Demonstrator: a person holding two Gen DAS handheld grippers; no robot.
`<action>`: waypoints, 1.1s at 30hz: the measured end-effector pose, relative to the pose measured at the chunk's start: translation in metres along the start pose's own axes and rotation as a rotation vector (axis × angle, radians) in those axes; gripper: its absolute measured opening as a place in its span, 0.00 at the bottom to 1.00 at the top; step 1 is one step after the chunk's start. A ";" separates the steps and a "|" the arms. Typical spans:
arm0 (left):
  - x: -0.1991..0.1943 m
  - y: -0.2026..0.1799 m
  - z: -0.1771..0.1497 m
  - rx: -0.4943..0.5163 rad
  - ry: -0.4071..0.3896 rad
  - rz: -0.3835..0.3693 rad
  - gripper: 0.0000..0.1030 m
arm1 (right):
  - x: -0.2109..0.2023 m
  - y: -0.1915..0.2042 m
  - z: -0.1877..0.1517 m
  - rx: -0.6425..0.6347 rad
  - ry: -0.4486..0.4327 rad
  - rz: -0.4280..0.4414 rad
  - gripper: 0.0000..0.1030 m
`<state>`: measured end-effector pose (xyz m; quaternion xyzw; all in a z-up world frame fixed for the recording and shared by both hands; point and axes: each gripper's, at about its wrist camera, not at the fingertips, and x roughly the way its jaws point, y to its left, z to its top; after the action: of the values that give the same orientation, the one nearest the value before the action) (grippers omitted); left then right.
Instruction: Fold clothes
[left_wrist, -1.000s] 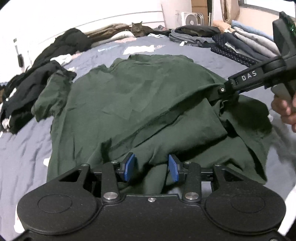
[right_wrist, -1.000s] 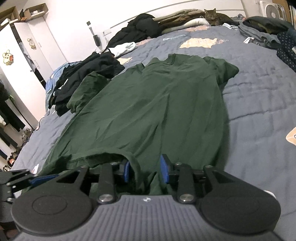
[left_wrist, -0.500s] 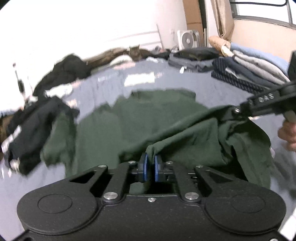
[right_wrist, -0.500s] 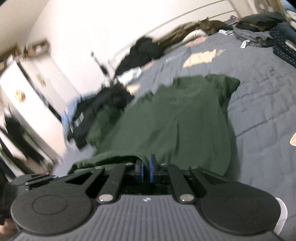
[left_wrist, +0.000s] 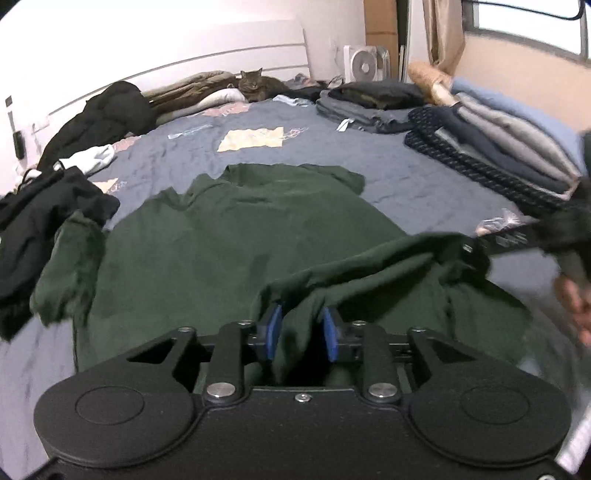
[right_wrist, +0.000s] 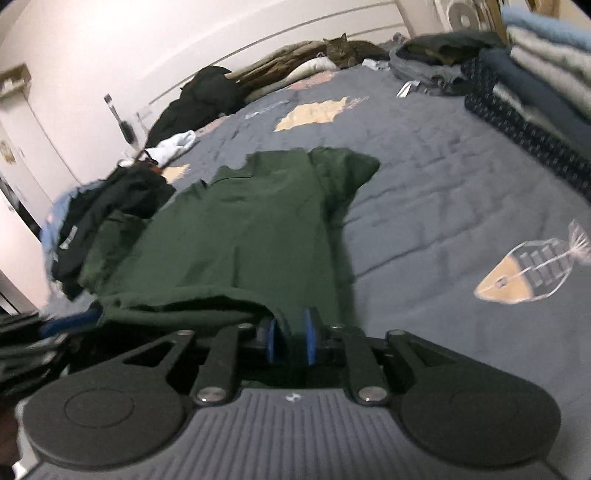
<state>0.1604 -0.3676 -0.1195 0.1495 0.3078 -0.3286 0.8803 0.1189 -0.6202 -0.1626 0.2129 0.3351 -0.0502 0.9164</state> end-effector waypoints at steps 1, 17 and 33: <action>-0.006 -0.003 -0.007 -0.008 -0.001 -0.016 0.33 | -0.002 -0.002 0.000 -0.021 0.007 -0.017 0.26; 0.055 -0.036 -0.038 -0.009 0.086 -0.089 0.49 | -0.015 -0.013 -0.001 -0.028 0.021 0.038 0.38; 0.082 -0.053 -0.027 -0.018 0.014 -0.080 0.14 | 0.007 -0.008 -0.012 -0.084 0.109 -0.020 0.36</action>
<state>0.1622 -0.4341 -0.1959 0.1312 0.3226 -0.3596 0.8657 0.1147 -0.6222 -0.1784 0.1733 0.3886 -0.0337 0.9043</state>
